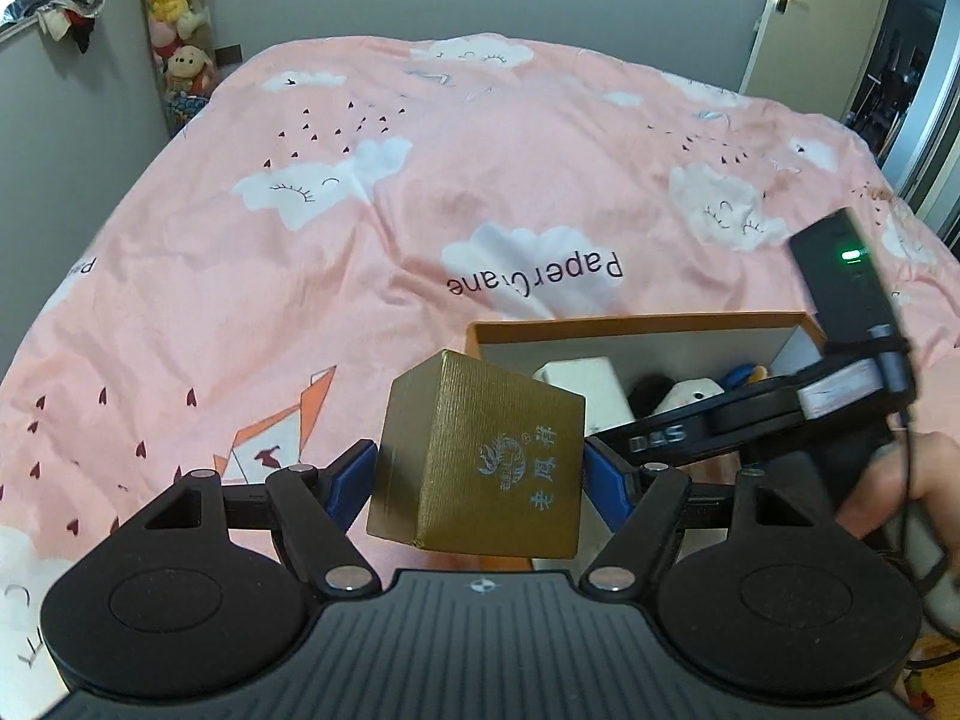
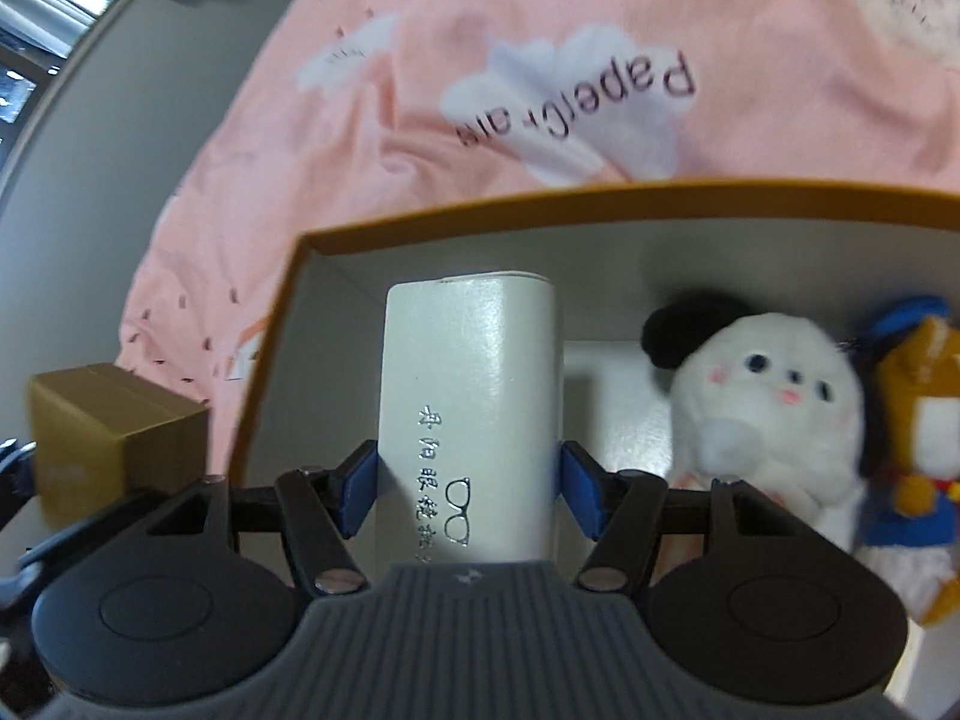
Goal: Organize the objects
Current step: 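Lift both held items and carry them over the orange box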
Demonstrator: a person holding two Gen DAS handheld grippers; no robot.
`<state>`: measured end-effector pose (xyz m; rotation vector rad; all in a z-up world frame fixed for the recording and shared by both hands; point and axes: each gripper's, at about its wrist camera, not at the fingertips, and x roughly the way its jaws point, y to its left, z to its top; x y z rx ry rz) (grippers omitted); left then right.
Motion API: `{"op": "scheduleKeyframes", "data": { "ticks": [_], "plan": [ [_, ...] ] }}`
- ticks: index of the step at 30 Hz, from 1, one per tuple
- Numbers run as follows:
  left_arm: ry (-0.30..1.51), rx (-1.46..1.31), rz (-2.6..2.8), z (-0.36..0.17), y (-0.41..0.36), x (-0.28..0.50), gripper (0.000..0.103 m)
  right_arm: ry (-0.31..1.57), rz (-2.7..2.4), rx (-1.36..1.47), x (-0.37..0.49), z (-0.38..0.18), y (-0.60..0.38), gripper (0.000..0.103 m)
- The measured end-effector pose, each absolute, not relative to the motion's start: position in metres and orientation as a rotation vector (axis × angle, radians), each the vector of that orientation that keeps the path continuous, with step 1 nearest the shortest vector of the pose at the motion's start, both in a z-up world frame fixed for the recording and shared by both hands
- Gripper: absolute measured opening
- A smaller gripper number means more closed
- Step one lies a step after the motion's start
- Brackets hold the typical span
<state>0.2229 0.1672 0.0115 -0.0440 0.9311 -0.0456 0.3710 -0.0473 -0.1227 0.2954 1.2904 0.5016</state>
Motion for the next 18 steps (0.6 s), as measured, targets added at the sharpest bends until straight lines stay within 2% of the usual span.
{"op": "scheduleKeyframes", "data": {
  "ticks": [6, 13, 16, 18],
  "plan": [
    [0.939, -0.041, -0.034, 0.011, 0.176, 0.232, 0.084, 1.387, 0.512, 0.339, 0.392, -0.148, -0.025, 0.065],
    [0.953, -0.049, -0.031, 0.007, 0.18, 0.235, 0.084, 1.411, 0.537, 0.344, 0.396, -0.158, -0.015, 0.067],
    [0.955, -0.05, -0.031, 0.008, 0.18, 0.234, 0.084, 1.41, 0.557, 0.362, 0.394, -0.157, -0.021, 0.072],
    [0.955, -0.05, -0.033, 0.009, 0.18, 0.233, 0.084, 1.415, 0.58, 0.378, 0.39, -0.155, -0.026, 0.073]
  ]
}}
